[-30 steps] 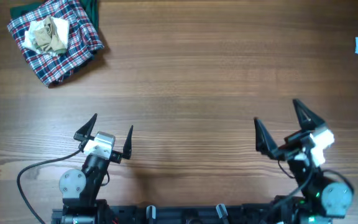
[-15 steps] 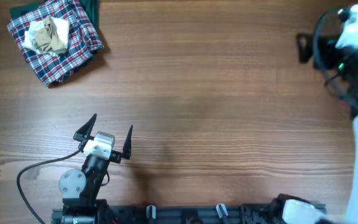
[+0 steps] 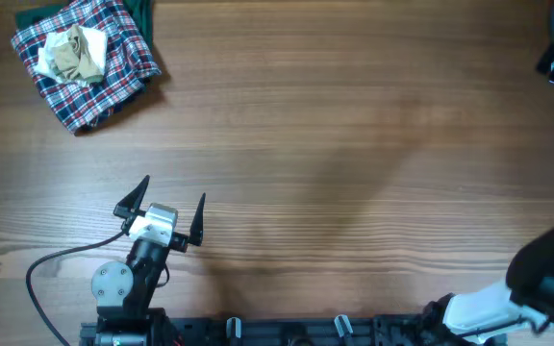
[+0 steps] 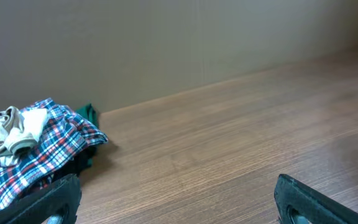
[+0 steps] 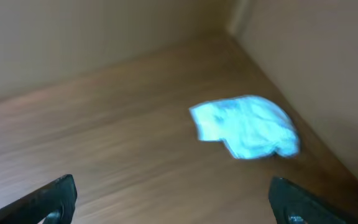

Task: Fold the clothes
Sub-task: 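Reach the right gripper to the light-blue striped garment at right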

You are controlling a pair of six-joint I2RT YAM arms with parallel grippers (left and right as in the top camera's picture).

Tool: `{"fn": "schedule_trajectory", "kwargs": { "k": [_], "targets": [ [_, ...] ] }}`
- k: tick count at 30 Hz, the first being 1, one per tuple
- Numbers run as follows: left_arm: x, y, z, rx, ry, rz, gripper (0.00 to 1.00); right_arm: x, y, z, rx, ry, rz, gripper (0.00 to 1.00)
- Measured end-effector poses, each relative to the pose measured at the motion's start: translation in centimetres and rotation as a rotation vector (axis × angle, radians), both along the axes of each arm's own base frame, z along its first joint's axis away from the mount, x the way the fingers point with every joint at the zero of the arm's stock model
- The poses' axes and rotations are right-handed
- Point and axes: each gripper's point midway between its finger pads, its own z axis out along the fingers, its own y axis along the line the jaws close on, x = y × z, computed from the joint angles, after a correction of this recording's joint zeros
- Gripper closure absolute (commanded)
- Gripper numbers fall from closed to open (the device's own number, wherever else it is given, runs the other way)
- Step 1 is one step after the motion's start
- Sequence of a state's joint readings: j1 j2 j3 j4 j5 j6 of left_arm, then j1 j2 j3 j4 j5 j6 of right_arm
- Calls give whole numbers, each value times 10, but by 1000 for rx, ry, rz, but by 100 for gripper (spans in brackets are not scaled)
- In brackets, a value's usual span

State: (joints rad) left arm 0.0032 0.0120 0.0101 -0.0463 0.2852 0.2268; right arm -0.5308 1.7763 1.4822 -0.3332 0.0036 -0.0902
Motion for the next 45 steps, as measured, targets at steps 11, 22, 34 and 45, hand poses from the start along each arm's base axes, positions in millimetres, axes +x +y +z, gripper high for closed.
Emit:
{"fn": "schedule_trajectory", "kwargs": {
  "k": [11, 22, 34, 45],
  "targets": [
    [0, 0, 0, 0, 0, 0, 0, -6, -90, -105, -161, 193, -122, 0],
    [0, 0, 0, 0, 0, 0, 0, 12, -117, -118, -305, 216, -63, 0],
    [0, 0, 0, 0, 0, 0, 0, 15, -139, -154, -321, 244, -70, 1],
    [0, 0, 0, 0, 0, 0, 0, 15, -152, -168, -308, 202, -49, 1]
  ]
}}
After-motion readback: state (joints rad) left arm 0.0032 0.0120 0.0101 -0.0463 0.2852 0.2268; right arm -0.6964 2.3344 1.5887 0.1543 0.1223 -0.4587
